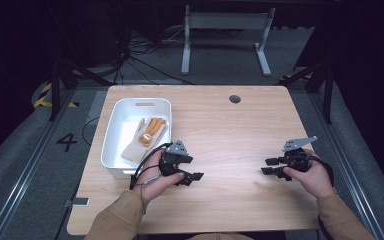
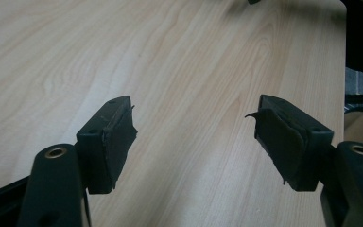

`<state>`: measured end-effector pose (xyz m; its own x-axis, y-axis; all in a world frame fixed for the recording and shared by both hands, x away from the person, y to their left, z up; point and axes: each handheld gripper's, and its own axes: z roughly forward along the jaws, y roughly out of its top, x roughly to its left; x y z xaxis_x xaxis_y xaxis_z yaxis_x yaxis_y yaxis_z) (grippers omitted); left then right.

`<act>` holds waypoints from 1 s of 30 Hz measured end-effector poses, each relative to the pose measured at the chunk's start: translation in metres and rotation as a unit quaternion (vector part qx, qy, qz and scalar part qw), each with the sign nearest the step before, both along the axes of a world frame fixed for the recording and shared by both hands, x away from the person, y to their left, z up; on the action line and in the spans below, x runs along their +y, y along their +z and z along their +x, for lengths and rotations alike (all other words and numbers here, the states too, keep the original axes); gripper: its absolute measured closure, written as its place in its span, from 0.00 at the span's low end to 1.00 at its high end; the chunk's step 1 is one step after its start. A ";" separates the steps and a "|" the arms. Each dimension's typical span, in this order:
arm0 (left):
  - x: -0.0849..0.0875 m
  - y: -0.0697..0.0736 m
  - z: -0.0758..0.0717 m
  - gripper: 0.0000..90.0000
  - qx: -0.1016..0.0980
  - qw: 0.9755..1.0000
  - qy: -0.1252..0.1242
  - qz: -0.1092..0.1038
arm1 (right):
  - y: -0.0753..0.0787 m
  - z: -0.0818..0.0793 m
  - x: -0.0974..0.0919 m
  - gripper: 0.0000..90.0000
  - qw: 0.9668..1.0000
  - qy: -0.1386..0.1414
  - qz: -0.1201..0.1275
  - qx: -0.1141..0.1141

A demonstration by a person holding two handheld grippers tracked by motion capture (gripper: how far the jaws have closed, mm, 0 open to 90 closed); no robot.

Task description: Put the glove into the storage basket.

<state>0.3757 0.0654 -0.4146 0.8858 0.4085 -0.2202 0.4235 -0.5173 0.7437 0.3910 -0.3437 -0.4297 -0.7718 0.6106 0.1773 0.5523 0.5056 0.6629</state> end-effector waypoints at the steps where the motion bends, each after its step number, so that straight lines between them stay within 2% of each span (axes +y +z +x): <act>1: -0.001 -0.003 0.000 0.33 -0.001 1.000 0.000 0.000 | -0.002 0.000 0.001 0.58 1.000 0.003 0.001 0.001; 11: -0.012 -0.034 0.001 0.33 -0.023 0.999 -0.032 0.035 | -0.013 0.002 0.009 0.57 1.000 0.019 -0.002 0.004; 16: -0.016 -0.039 -0.003 0.34 -0.045 0.997 -0.049 0.033 | -0.016 0.002 0.010 0.57 1.000 0.022 -0.004 0.005; 17: -0.018 -0.039 -0.004 0.34 -0.044 0.997 -0.056 0.030 | -0.017 0.003 0.011 0.57 1.000 0.023 -0.004 0.004; 19: -0.023 -0.043 -0.006 0.33 -0.029 0.997 -0.067 0.029 | -0.018 0.002 0.012 0.57 1.000 0.022 -0.005 0.007; 22: -0.027 -0.052 -0.006 0.33 -0.012 0.996 -0.076 0.039 | -0.019 0.002 0.013 0.57 1.000 0.025 -0.006 0.007; 28: -0.032 -0.056 -0.006 0.29 -0.009 0.996 -0.081 0.026 | -0.019 0.002 0.014 0.57 1.000 0.027 -0.003 0.004; 30: -0.032 -0.057 -0.006 0.27 -0.014 0.996 -0.079 0.025 | -0.020 0.002 0.014 0.57 1.000 0.029 -0.005 0.003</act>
<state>0.3699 0.0338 -0.4718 0.9457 0.2727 -0.1769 0.3124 -0.6127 0.7260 0.3928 -0.3293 -0.4492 -0.8049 0.5665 0.1764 0.5259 0.5435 0.6543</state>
